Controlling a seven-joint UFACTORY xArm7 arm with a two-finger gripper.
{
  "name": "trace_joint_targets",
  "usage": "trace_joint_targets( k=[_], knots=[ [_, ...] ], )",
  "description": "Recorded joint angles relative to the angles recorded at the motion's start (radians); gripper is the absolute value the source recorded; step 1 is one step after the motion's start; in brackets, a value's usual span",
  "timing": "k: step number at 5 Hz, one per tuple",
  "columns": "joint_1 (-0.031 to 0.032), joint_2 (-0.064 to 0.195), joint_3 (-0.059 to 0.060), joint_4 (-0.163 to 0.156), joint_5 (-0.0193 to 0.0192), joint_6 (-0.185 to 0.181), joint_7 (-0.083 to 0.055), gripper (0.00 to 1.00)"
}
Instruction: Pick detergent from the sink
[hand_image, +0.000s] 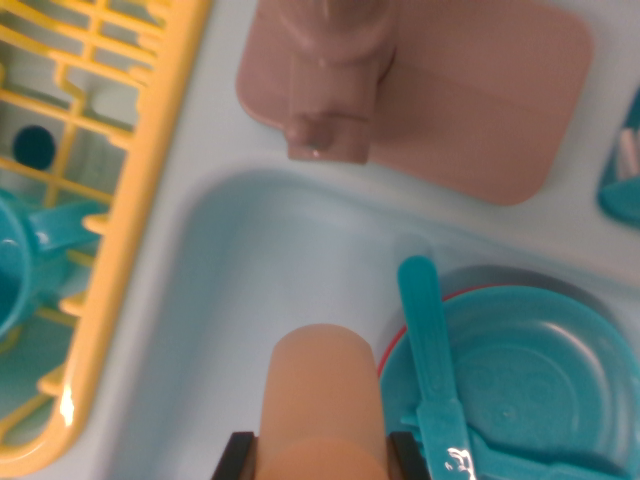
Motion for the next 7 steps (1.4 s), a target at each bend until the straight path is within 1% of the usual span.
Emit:
trace_joint_targets(
  k=[1, 2, 3, 4, 5, 6, 7],
  knots=[
    [0.0002, -0.015, 0.000, 0.029, -0.0016, 0.044, 0.002, 1.00],
    [0.0002, -0.015, 0.000, 0.029, -0.0016, 0.044, 0.002, 1.00],
    [0.0004, -0.030, 0.000, 0.060, -0.0033, 0.090, 0.003, 1.00],
    [0.0004, -0.030, 0.000, 0.060, -0.0033, 0.090, 0.003, 1.00],
    [0.0006, -0.046, 0.000, 0.091, -0.0051, 0.137, 0.005, 1.00],
    [0.0006, -0.046, 0.000, 0.091, -0.0051, 0.137, 0.005, 1.00],
    [0.0007, -0.062, 0.000, 0.121, -0.0067, 0.182, 0.007, 1.00]
  ],
)
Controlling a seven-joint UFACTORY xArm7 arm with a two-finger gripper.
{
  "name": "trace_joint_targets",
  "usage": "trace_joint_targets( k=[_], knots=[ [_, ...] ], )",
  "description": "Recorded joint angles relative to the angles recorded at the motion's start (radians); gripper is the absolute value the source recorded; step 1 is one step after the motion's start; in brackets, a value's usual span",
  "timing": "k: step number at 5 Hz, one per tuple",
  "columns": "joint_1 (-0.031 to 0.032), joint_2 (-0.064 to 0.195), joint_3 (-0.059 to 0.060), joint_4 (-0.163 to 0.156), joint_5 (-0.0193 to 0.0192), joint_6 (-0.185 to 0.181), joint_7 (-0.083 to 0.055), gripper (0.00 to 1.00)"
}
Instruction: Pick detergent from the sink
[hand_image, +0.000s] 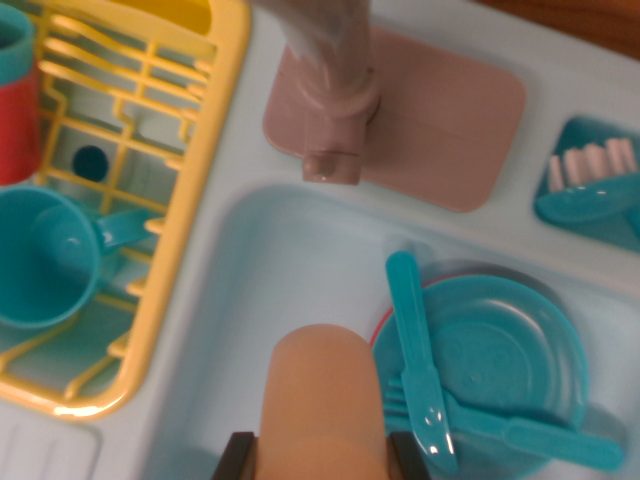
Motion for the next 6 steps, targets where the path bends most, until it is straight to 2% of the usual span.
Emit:
trace_joint_targets(
  k=[1, 2, 3, 4, 5, 6],
  knots=[
    [0.0000, 0.000, 0.000, 0.000, 0.0000, 0.000, 0.000, 1.00],
    [0.0002, -0.016, 0.000, 0.031, -0.0018, 0.047, 0.002, 1.00],
    [0.0002, -0.016, 0.000, 0.031, -0.0018, 0.047, 0.002, 1.00],
    [0.0004, -0.031, 0.000, 0.061, -0.0034, 0.092, 0.003, 1.00],
    [0.0004, -0.031, 0.000, 0.061, -0.0034, 0.092, 0.003, 1.00],
    [0.0005, -0.045, 0.000, 0.088, -0.0049, 0.133, 0.005, 1.00]
  ],
)
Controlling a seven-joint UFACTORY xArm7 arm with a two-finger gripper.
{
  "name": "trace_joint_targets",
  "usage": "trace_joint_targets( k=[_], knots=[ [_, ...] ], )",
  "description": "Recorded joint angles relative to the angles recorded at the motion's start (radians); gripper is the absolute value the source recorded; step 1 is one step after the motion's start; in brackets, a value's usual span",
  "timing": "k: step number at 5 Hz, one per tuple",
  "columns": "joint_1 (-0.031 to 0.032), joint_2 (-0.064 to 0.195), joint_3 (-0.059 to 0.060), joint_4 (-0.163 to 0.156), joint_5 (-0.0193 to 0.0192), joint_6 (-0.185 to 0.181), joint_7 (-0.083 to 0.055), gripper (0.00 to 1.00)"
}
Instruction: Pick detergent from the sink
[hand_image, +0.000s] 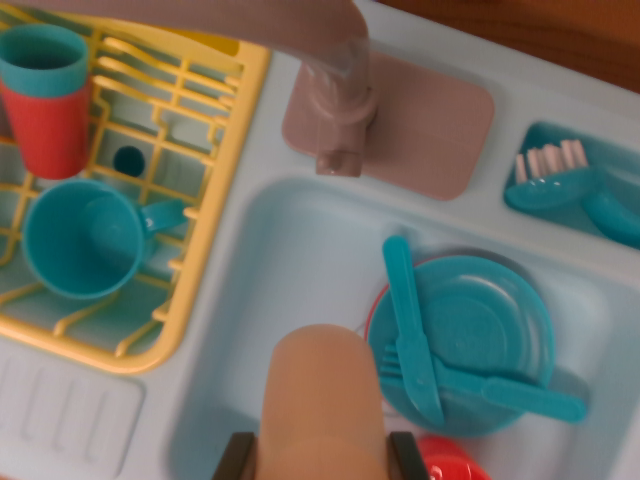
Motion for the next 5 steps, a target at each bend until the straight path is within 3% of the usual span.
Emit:
trace_joint_targets(
  k=[1, 2, 5],
  knots=[
    [0.0000, 0.000, 0.000, 0.000, 0.0000, 0.000, 0.000, 1.00],
    [0.0001, -0.012, 0.000, 0.023, -0.0013, 0.035, 0.001, 1.00],
    [0.0003, -0.023, 0.000, 0.045, -0.0025, 0.068, 0.002, 1.00]
  ],
)
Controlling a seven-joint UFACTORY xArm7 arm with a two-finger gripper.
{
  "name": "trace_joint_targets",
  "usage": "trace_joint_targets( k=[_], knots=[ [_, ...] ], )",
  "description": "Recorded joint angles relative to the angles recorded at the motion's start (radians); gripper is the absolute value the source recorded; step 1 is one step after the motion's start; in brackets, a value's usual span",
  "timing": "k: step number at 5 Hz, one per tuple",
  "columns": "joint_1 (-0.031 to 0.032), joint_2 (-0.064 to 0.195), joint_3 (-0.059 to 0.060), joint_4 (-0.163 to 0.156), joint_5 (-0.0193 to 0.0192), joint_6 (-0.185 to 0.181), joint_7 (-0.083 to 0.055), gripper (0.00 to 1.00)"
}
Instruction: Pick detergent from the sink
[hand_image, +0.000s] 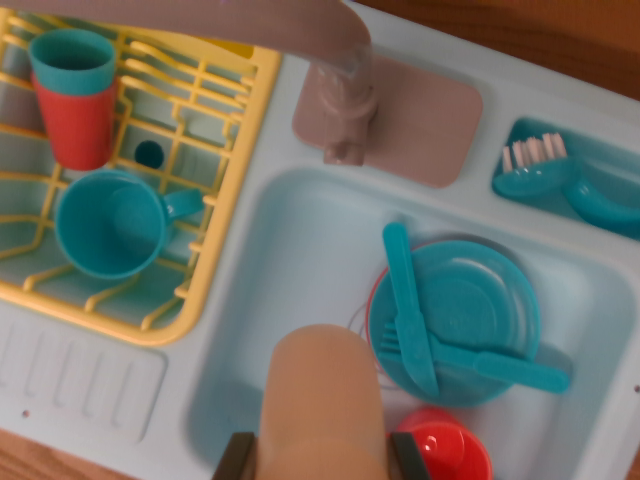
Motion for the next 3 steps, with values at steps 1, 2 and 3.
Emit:
trace_joint_targets(
  k=[1, 2, 3],
  knots=[
    [0.0001, -0.009, 0.000, 0.017, -0.0010, 0.026, 0.001, 1.00],
    [0.0001, -0.009, 0.000, 0.017, -0.0010, 0.026, 0.001, 1.00],
    [0.0002, -0.015, 0.000, 0.029, -0.0016, 0.044, 0.002, 1.00]
  ],
)
